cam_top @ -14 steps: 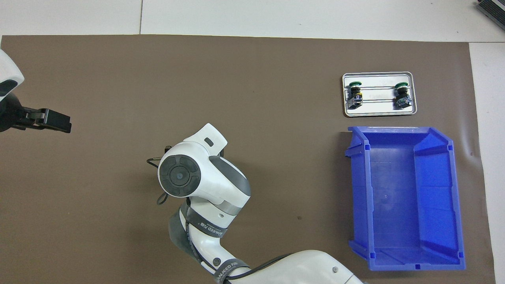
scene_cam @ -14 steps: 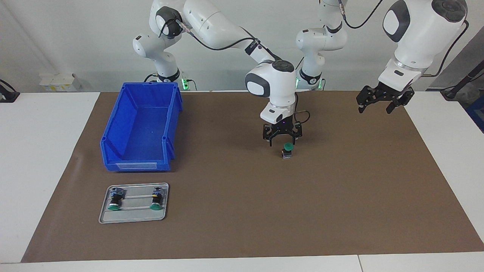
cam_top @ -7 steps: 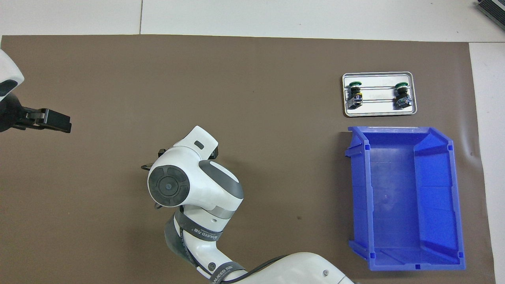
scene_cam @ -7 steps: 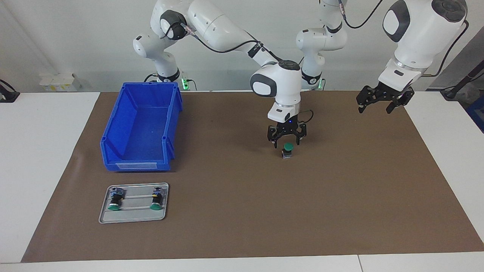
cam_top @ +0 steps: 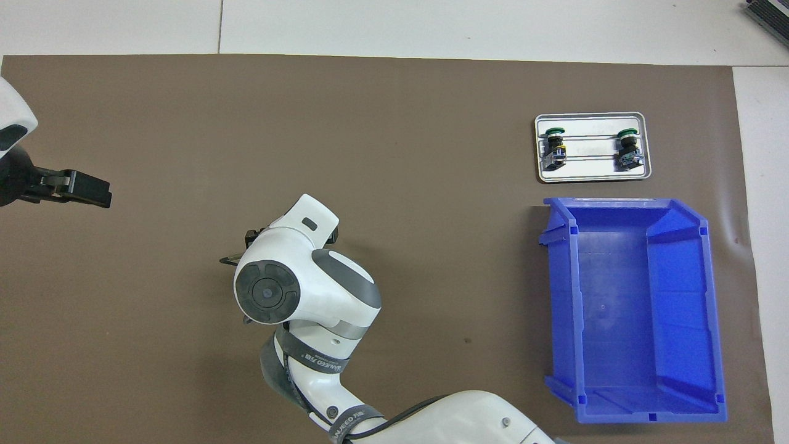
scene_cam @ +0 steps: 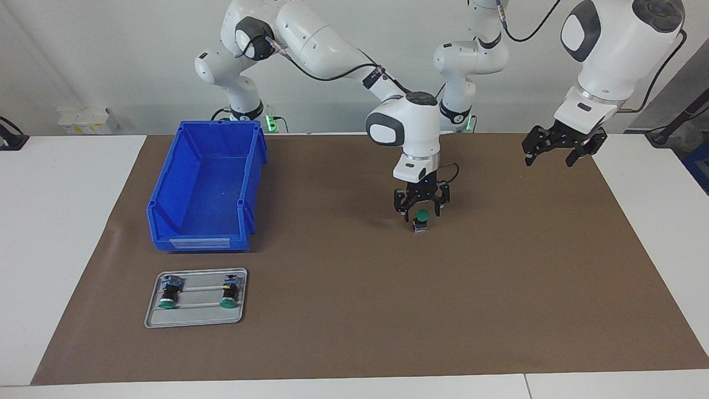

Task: Place and press button with both arms
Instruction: 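Lift and carry the button with the right gripper to the blue bin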

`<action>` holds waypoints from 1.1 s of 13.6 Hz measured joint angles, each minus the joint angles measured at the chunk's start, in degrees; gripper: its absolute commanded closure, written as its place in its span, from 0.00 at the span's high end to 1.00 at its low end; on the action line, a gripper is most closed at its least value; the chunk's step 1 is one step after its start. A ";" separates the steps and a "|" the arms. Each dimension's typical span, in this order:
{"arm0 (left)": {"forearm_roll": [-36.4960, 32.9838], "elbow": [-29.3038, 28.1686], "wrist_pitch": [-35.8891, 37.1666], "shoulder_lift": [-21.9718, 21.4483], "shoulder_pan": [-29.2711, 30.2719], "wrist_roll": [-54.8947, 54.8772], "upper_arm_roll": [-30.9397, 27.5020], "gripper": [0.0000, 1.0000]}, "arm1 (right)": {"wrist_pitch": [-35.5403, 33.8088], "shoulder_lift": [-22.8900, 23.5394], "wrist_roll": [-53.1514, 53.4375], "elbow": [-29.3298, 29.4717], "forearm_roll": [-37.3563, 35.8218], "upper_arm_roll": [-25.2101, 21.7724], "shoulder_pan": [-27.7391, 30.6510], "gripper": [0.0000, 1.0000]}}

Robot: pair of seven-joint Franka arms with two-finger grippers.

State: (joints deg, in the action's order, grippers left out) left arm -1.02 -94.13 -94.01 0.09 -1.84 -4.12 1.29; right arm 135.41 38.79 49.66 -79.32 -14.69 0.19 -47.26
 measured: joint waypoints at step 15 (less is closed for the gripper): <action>0.00 0.00 0.00 0.00 0.00 0.00 0.00 1.00 | 0.26 -0.12 -0.38 1.23 -0.05 -0.20 2.46 0.00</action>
State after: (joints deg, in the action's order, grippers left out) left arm -1.02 -94.13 -94.01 0.09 -1.84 -4.12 1.29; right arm 135.67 38.66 49.29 -78.10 -14.74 -0.01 -44.80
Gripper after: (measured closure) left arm 0.000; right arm 0.639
